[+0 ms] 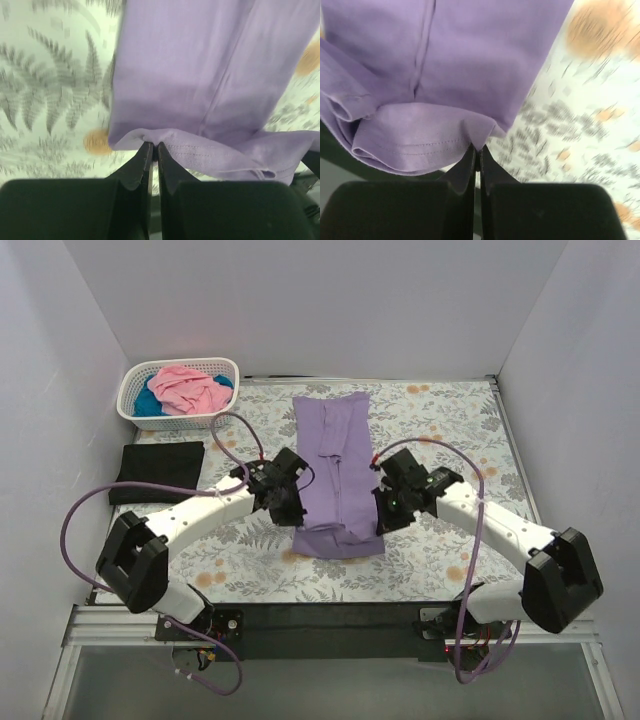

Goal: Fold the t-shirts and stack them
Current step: Fold the tshirt

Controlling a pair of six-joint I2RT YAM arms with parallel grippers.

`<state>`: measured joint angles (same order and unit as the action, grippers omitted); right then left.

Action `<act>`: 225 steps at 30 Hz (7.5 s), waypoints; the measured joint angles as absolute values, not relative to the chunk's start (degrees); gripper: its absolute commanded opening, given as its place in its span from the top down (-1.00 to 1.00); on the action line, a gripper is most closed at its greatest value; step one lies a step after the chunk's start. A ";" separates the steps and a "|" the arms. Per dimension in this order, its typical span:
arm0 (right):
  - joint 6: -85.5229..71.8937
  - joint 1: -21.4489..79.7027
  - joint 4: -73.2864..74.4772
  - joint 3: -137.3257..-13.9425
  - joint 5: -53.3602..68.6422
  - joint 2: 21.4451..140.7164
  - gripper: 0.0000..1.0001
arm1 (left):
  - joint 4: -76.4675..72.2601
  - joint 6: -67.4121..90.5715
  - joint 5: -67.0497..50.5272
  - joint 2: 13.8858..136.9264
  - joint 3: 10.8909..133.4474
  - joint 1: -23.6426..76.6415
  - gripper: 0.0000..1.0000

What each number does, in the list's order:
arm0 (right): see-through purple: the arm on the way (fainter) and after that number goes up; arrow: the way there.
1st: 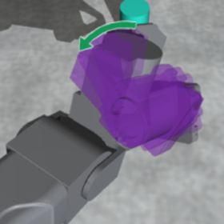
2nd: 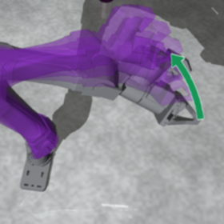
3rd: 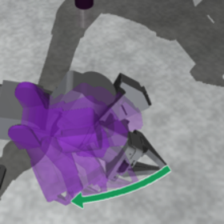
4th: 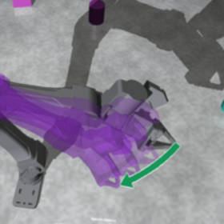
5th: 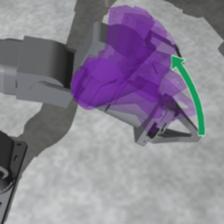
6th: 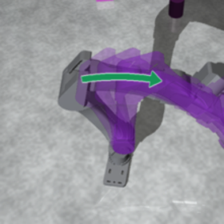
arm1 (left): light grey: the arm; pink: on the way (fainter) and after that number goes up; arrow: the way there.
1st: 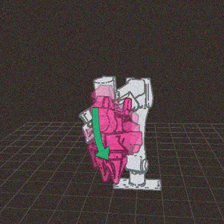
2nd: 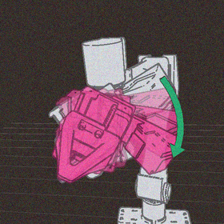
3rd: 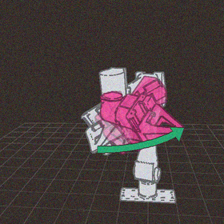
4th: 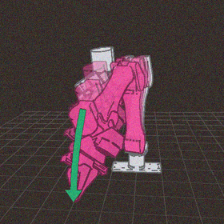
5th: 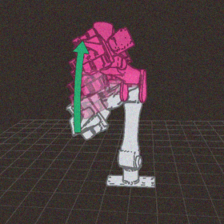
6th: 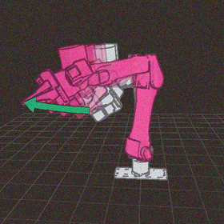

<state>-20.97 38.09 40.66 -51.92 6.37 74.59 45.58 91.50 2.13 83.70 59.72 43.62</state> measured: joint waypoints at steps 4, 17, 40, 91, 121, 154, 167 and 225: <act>-16.84 33.12 40.49 -61.58 6.15 81.91 0.97 | 43.40 86.35 3.79 89.36 66.96 38.76 1.00; -10.94 23.16 40.51 -83.05 12.25 102.63 0.97 | 36.18 77.21 4.78 100.05 75.79 28.84 1.00; -8.91 16.49 40.51 -96.77 17.87 117.19 0.97 | 25.93 72.16 0.32 112.75 82.67 23.24 1.00; -18.61 24.25 5.28 -82.35 17.80 115.55 0.58 | 17.56 81.17 4.54 90.54 47.97 41.23 0.23; -39.31 17.21 -40.66 -22.22 49.28 98.50 0.56 | -1.02 94.21 -0.89 71.75 23.24 33.41 0.42; -46.17 9.19 -37.41 -57.34 43.79 121.67 0.58 | -8.64 93.73 -16.78 111.94 60.05 15.05 0.37; -24.18 13.93 -3.46 -52.88 21.76 88.47 0.18 | 10.35 81.80 -0.03 82.65 55.53 24.60 -0.39; -27.07 46.52 21.34 -49.25 -12.93 90.08 0.97 | 33.45 86.32 13.21 89.12 51.51 43.13 0.12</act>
